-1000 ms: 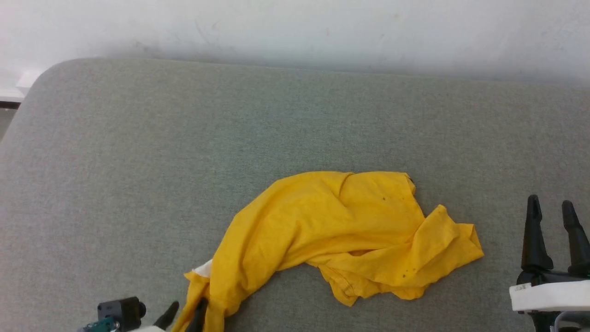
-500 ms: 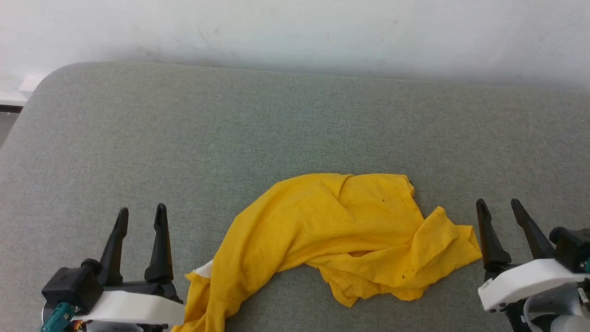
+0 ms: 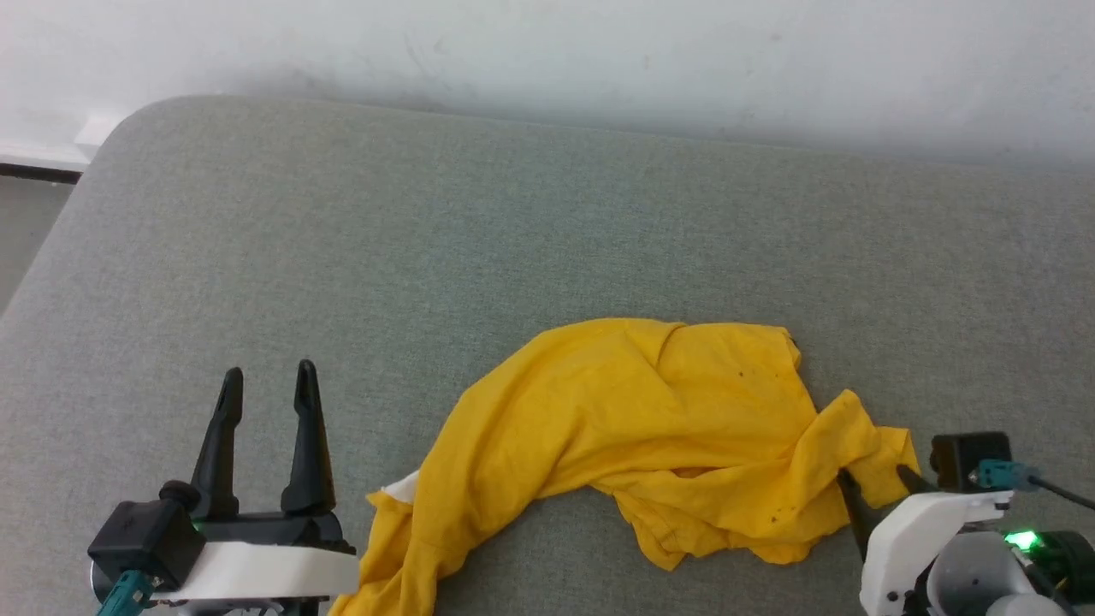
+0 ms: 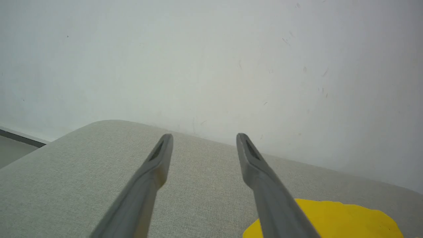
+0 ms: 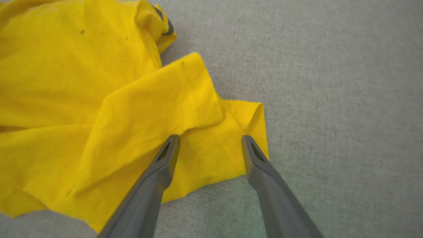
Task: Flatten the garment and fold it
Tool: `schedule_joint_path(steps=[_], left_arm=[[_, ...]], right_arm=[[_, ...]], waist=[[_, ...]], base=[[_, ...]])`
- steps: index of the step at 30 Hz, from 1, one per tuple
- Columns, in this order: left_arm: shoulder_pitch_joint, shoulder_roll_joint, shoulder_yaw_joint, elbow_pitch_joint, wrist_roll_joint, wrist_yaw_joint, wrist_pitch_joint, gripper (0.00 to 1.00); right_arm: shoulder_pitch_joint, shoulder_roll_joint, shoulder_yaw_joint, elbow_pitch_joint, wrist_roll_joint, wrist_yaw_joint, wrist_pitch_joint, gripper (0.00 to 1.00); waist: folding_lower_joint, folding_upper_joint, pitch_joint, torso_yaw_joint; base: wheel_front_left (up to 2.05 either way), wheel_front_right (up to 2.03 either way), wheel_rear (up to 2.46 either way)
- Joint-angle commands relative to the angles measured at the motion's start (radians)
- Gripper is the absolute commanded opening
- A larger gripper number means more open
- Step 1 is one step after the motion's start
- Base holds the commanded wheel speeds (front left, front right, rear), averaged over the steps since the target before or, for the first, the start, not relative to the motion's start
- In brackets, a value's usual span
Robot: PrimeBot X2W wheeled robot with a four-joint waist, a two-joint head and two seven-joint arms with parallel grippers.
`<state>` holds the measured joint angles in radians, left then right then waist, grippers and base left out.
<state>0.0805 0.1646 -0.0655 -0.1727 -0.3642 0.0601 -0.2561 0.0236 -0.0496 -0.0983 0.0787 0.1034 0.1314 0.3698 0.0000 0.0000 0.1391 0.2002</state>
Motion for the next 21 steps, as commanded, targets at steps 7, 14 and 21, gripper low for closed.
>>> schedule_joint_path(steps=[7,14,21], left_arm=[[-0.009,-0.048,0.045,0.023,0.037,-0.056,-0.006,1.00],[-0.023,-0.075,0.082,0.036,0.054,-0.101,-0.006,1.00],[-0.029,-0.092,0.110,0.026,0.069,-0.123,-0.006,1.00]], right_arm=[[-0.057,-0.001,-0.010,0.079,-0.024,-0.001,0.017,0.00],[-0.138,-0.001,-0.029,0.009,-0.064,-0.001,0.012,0.00],[-0.170,-0.001,-0.112,-0.214,-0.071,-0.001,0.001,0.00]], waist=[[0.0000,0.0000,-0.001,0.001],[0.0000,0.0000,0.004,-0.028],[0.0000,0.0000,0.017,-0.062]], base=[[0.00,0.00,0.00],[0.00,0.00,0.00],[0.00,0.00,0.00]])
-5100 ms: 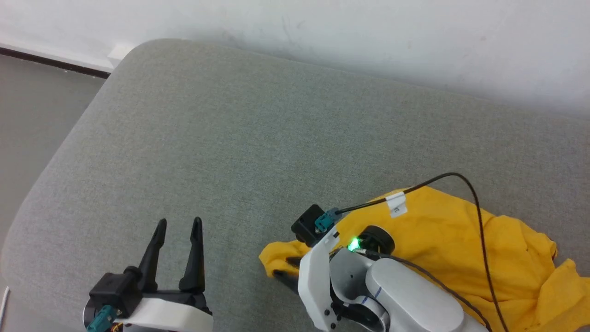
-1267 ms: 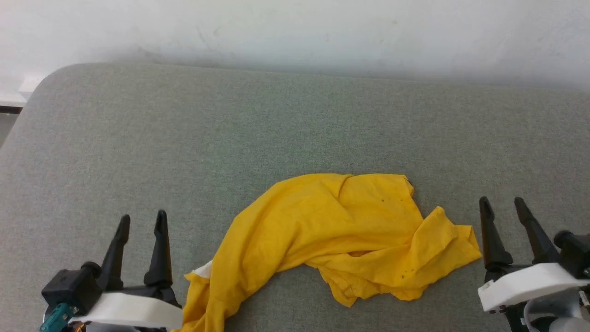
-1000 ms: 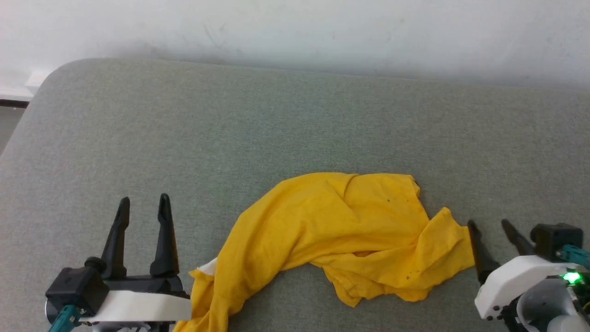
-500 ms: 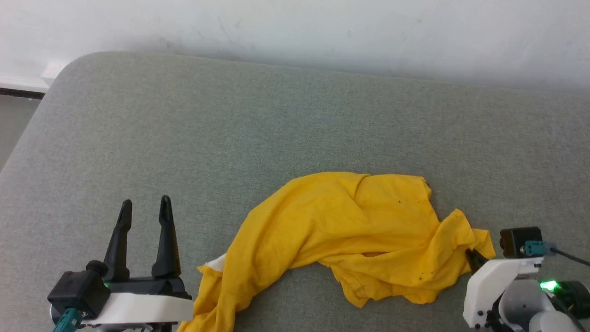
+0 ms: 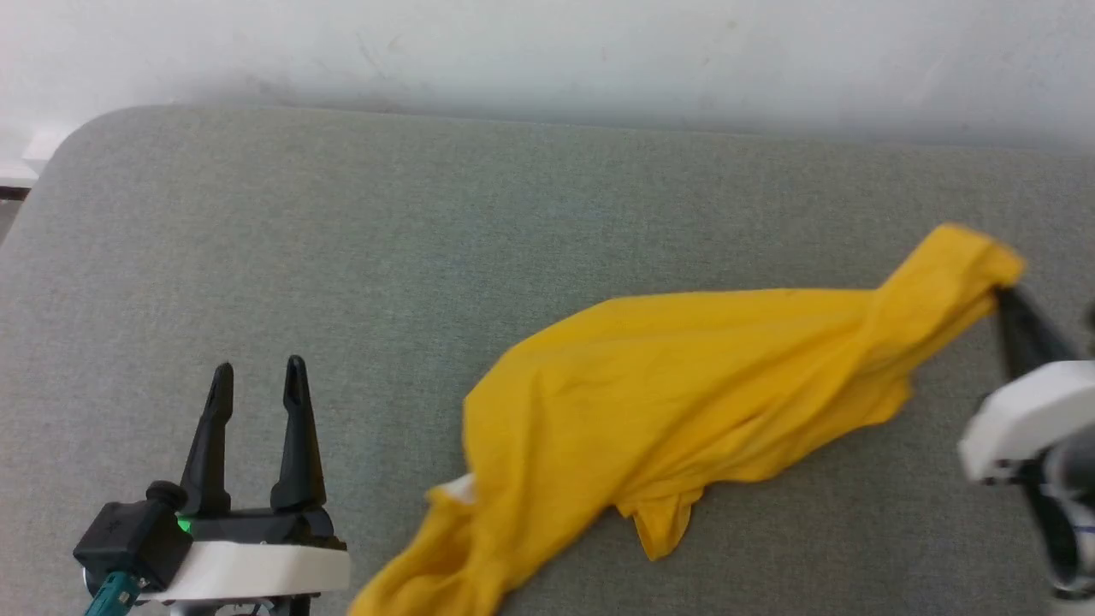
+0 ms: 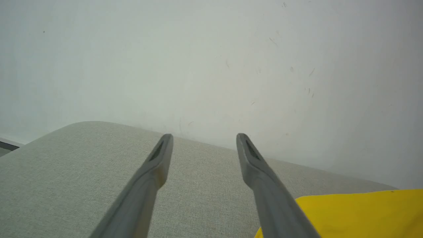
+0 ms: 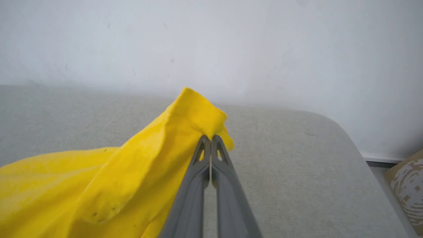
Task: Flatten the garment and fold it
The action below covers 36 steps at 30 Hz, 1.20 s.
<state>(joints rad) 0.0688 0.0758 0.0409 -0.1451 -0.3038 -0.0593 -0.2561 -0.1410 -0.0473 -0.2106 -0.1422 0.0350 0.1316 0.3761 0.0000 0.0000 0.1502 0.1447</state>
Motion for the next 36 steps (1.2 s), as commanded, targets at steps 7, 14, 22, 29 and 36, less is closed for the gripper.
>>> schedule_joint_path(steps=[7,14,22,29,36], left_arm=[[-0.008,-0.017,0.021,-0.002,0.003,-0.019,-0.006,1.00],[-0.010,-0.022,0.025,0.014,0.001,-0.036,-0.006,1.00],[-0.004,-0.024,0.021,0.041,0.011,-0.046,-0.006,1.00],[0.010,-0.025,0.009,0.052,0.013,-0.048,-0.006,1.00],[0.001,-0.025,-0.012,0.055,0.002,-0.051,-0.006,1.00]], right_arm=[[0.203,-0.003,-0.247,-0.196,0.049,-0.001,0.000,0.00],[0.426,-0.003,-0.353,-0.004,0.154,-0.001,-0.026,0.00],[0.376,-0.003,-0.256,0.156,0.172,-0.001,-0.136,1.00],[0.277,-0.003,-0.165,-0.038,0.189,-0.001,-0.085,1.00],[0.118,-0.003,-0.011,-0.141,0.136,-0.001,0.140,1.00]], waist=[[0.0000,0.0000,0.034,-0.034],[0.0000,0.0000,0.056,-0.052],[0.0000,0.0000,0.022,-0.063],[0.0000,0.0000,-0.008,-0.047],[0.0000,0.0000,0.019,-0.017]], base=[[0.00,0.00,0.00],[0.00,0.00,0.00],[0.00,0.00,0.00],[0.00,0.00,0.00],[0.00,0.00,0.00]])
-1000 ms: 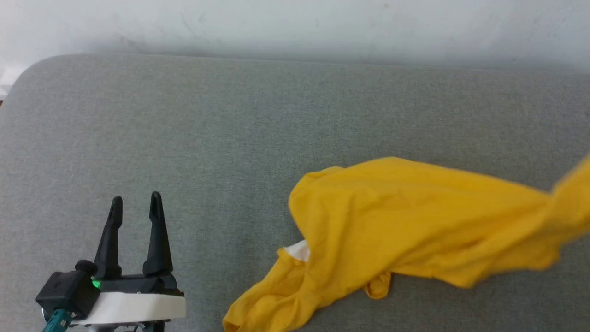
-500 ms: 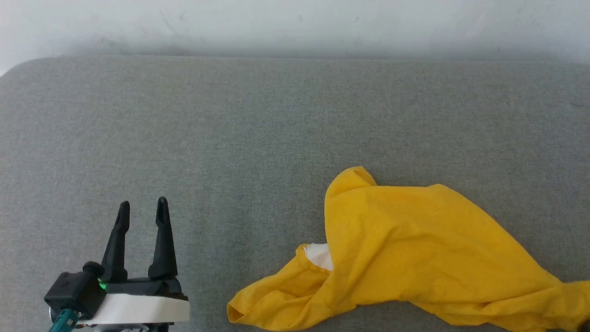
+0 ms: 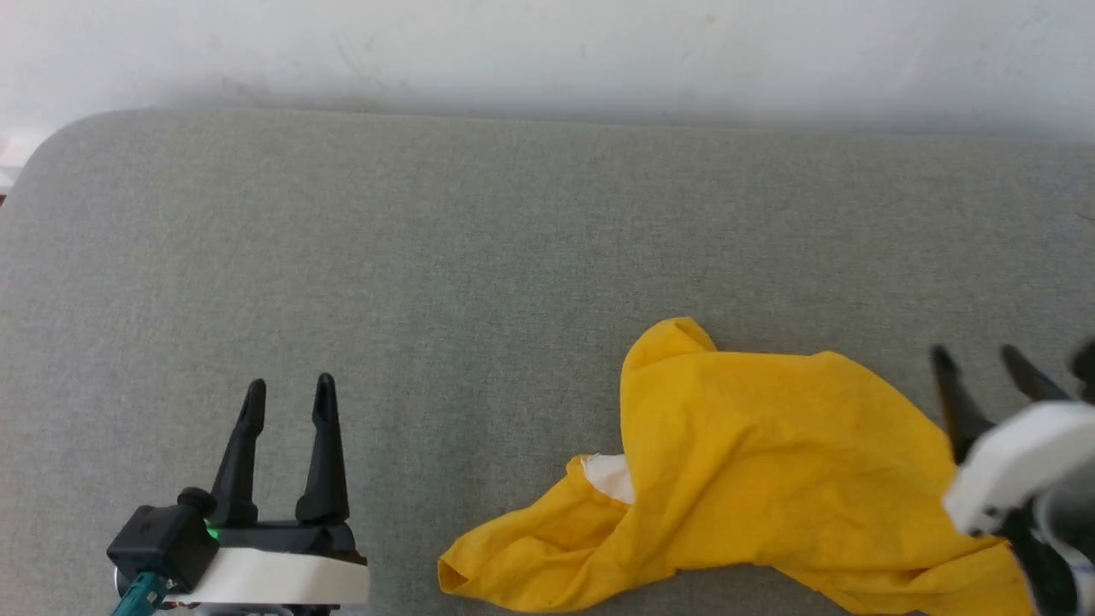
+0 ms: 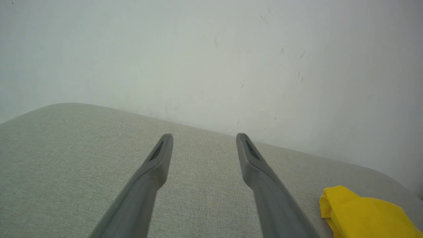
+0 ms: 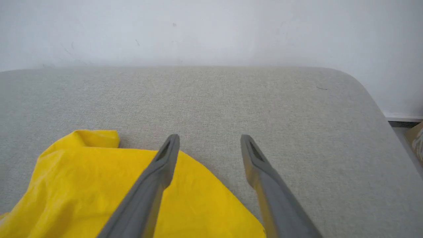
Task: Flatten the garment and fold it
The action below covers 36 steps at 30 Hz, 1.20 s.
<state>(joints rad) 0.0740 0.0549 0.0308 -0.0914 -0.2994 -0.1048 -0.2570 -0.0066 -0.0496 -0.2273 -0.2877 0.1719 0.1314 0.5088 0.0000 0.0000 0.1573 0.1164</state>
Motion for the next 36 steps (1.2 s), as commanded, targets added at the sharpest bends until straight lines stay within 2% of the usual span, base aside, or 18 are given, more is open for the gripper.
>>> schedule_joint_path(steps=[1,6,11,15,19,20,21,23,31,32,36], left_arm=[[-0.008,-0.004,-0.006,0.003,-0.005,-0.006,-0.005,1.00],[-0.035,-0.005,-0.020,0.016,-0.014,-0.012,-0.005,1.00],[-0.061,-0.005,-0.030,0.035,-0.021,-0.017,-0.005,1.00],[-0.071,-0.005,-0.028,0.047,-0.026,-0.020,-0.005,1.00],[-0.078,-0.005,-0.025,0.057,-0.029,-0.022,-0.005,1.00],[-0.080,-0.005,-0.024,0.059,-0.031,-0.022,-0.005,1.00],[-0.083,-0.005,-0.023,0.061,-0.033,-0.023,-0.005,1.00],[-0.087,-0.005,-0.021,0.065,-0.037,-0.023,-0.005,1.00],[-0.083,-0.005,-0.007,0.071,-0.040,-0.024,-0.005,1.00],[-0.083,-0.005,-0.007,0.071,-0.040,-0.024,-0.005,1.00],[-0.072,-0.005,-0.006,0.063,-0.040,-0.023,-0.005,1.00]], right_arm=[[-0.041,-0.001,0.036,0.018,-0.015,-0.001,0.049,1.00],[-0.175,-0.004,0.127,0.138,-0.002,-0.001,0.250,1.00],[-0.277,-0.061,0.199,0.272,0.009,-0.001,0.439,1.00],[-0.310,-0.100,0.258,0.360,0.059,-0.001,0.634,1.00],[-0.312,-0.129,0.289,0.398,0.099,-0.001,0.795,1.00],[-0.310,-0.131,0.288,0.400,0.105,-0.001,0.817,0.94],[-0.309,-0.130,0.287,0.393,0.108,-0.001,0.822,0.42],[-0.312,-0.137,0.296,0.371,0.097,-0.001,0.791,0.00],[-0.439,-0.137,0.278,0.345,0.019,-0.001,0.399,0.00],[-0.439,-0.137,0.278,0.345,0.019,-0.001,0.399,0.00],[-0.538,-0.162,0.315,0.342,-0.016,-0.001,0.238,0.00]], waist=[[0.0000,0.0000,0.020,0.017],[0.0000,0.0000,0.060,0.051],[0.0000,0.0000,0.084,0.090],[0.0000,0.0000,0.094,0.110],[0.0000,0.0000,0.097,0.119],[0.0000,0.0000,0.098,0.119],[0.0000,0.0000,0.098,0.120],[0.0000,0.0000,0.095,0.117],[0.0000,0.0000,0.049,0.077],[0.0000,0.0000,0.049,0.077],[0.0000,0.0000,0.030,0.063]], base=[[0.00,0.00,0.00],[0.00,0.00,0.00],[0.00,0.00,0.00],[0.00,0.00,0.00],[0.00,0.00,0.00],[0.00,0.00,0.00],[0.00,0.00,0.00],[0.00,0.00,0.00],[0.00,0.00,0.00],[0.00,0.00,0.00],[0.00,0.00,0.00]])
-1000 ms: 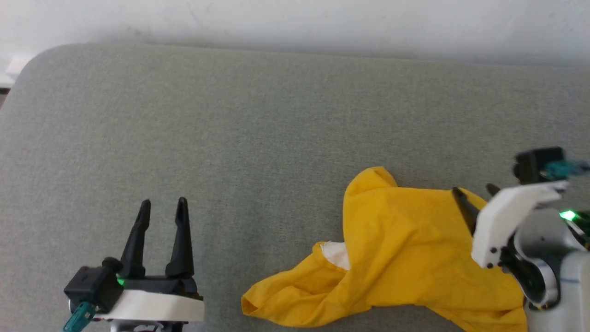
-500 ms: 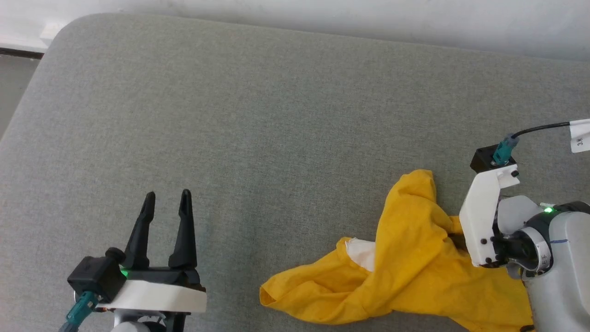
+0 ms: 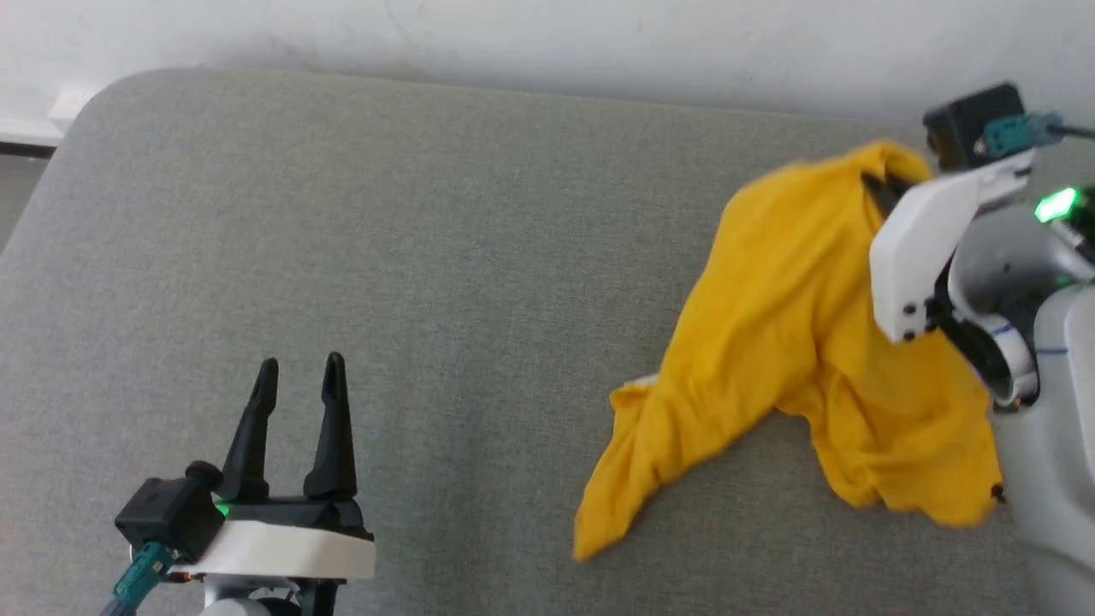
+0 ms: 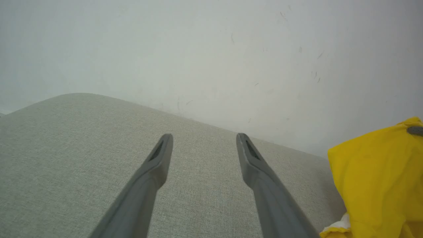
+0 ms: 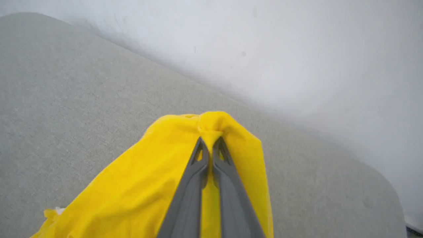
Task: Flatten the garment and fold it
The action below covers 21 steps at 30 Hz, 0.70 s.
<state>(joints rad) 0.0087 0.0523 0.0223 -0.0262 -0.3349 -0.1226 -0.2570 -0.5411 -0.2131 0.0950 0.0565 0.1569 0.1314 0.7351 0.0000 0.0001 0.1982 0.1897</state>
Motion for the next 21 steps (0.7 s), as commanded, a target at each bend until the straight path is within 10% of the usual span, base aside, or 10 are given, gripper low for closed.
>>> schedule_joint_path(steps=[1,7,14,18,20,21], left_arm=[[-0.003,-0.002,0.002,-0.005,-0.005,-0.004,-0.005,1.00],[0.009,-0.002,-0.012,-0.013,-0.015,0.005,-0.005,1.00],[0.006,-0.002,-0.011,-0.009,-0.017,0.005,-0.005,1.00],[0.000,-0.002,-0.006,-0.006,-0.014,0.003,-0.005,1.00],[-0.002,-0.002,-0.005,-0.005,-0.013,0.001,-0.005,1.00],[-0.004,-0.002,-0.005,-0.004,-0.013,0.001,-0.005,1.00]], right_arm=[[-0.026,-0.010,0.008,-0.007,-0.011,-0.001,-0.028,0.00],[-0.034,-0.050,0.067,0.001,-0.091,-0.001,-0.218,0.00],[0.177,-0.071,0.099,0.107,-0.046,-0.001,-0.046,0.00],[0.248,-0.089,0.083,0.113,-0.004,-0.001,0.116,0.35],[0.247,-0.082,0.058,0.066,0.007,-0.001,0.116,1.00],[0.241,-0.076,0.039,0.041,0.004,-0.001,0.099,1.00]], waist=[[0.0000,-0.0001,-0.013,-0.013],[0.0000,-0.0001,-0.007,-0.014],[0.0000,-0.0001,0.019,-0.006],[0.0000,-0.0001,0.028,-0.007],[0.0000,-0.0001,0.032,-0.009],[0.0000,-0.0001,0.033,-0.010]], base=[[0.00,0.00,0.00],[0.00,0.00,0.00],[0.00,0.00,0.00],[0.00,0.00,0.00],[0.00,0.00,0.00],[0.00,0.00,0.00]])
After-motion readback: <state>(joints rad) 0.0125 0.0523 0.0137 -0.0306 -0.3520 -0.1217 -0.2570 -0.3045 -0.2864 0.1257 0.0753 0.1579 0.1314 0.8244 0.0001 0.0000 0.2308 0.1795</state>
